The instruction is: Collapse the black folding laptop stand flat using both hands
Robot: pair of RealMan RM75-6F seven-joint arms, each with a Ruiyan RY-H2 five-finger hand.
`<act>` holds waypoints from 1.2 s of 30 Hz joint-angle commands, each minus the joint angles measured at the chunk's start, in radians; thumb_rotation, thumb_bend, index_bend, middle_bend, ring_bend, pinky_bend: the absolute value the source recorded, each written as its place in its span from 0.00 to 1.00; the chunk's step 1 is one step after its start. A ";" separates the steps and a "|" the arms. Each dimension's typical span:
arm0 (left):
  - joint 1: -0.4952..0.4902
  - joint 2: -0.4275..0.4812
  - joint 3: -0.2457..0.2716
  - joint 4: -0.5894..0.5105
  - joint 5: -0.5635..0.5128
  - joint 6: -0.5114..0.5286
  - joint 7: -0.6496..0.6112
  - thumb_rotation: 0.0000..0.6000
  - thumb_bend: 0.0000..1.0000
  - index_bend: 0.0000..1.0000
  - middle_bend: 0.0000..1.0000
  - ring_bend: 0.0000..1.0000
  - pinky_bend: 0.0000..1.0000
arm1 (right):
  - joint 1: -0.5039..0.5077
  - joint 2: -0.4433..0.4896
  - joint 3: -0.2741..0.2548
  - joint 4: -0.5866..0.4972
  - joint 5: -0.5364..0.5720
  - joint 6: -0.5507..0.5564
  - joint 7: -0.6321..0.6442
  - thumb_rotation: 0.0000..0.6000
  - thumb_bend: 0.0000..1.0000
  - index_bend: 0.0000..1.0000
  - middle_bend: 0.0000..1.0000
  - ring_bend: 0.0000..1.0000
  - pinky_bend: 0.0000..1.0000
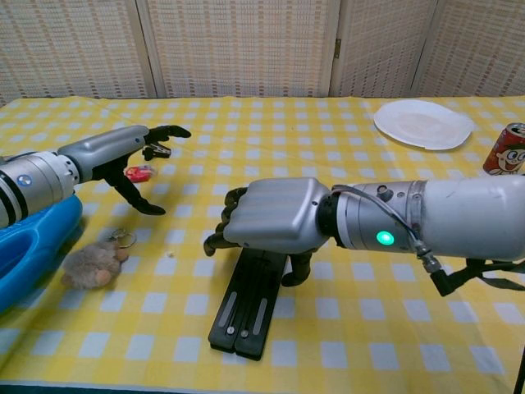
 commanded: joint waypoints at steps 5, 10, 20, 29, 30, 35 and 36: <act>0.032 0.058 -0.019 -0.061 -0.030 0.039 0.018 1.00 0.12 0.01 0.05 0.02 0.00 | -0.086 0.047 0.007 -0.067 -0.015 0.154 0.011 1.00 0.27 0.00 0.06 0.09 0.07; 0.072 0.150 -0.038 -0.170 -0.087 0.079 0.083 1.00 0.14 0.02 0.05 0.03 0.00 | -0.197 0.122 -0.002 -0.141 -0.043 0.333 0.015 1.00 0.27 0.00 0.09 0.10 0.07; 0.176 0.283 -0.038 -0.295 -0.102 0.274 0.243 1.00 0.15 0.03 0.05 0.03 0.00 | -0.419 0.321 -0.051 -0.271 -0.121 0.591 0.140 1.00 0.27 0.00 0.12 0.14 0.08; 0.322 0.419 0.024 -0.424 -0.108 0.396 0.275 1.00 0.15 0.02 0.05 0.03 0.00 | -0.614 0.433 -0.076 -0.246 -0.152 0.758 0.331 1.00 0.27 0.00 0.11 0.12 0.08; 0.343 0.430 0.034 -0.434 -0.095 0.419 0.269 1.00 0.15 0.02 0.05 0.03 0.00 | -0.640 0.443 -0.079 -0.238 -0.156 0.777 0.359 1.00 0.27 0.00 0.10 0.12 0.08; 0.428 0.445 0.071 -0.452 -0.034 0.527 0.234 1.00 0.14 0.02 0.04 0.03 0.00 | -0.737 0.480 -0.098 -0.197 -0.167 0.830 0.476 1.00 0.27 0.00 0.04 0.06 0.02; 0.447 0.443 0.080 -0.450 -0.017 0.551 0.225 1.00 0.14 0.01 0.04 0.03 0.00 | -0.758 0.488 -0.103 -0.190 -0.170 0.837 0.503 1.00 0.27 0.00 0.03 0.05 0.02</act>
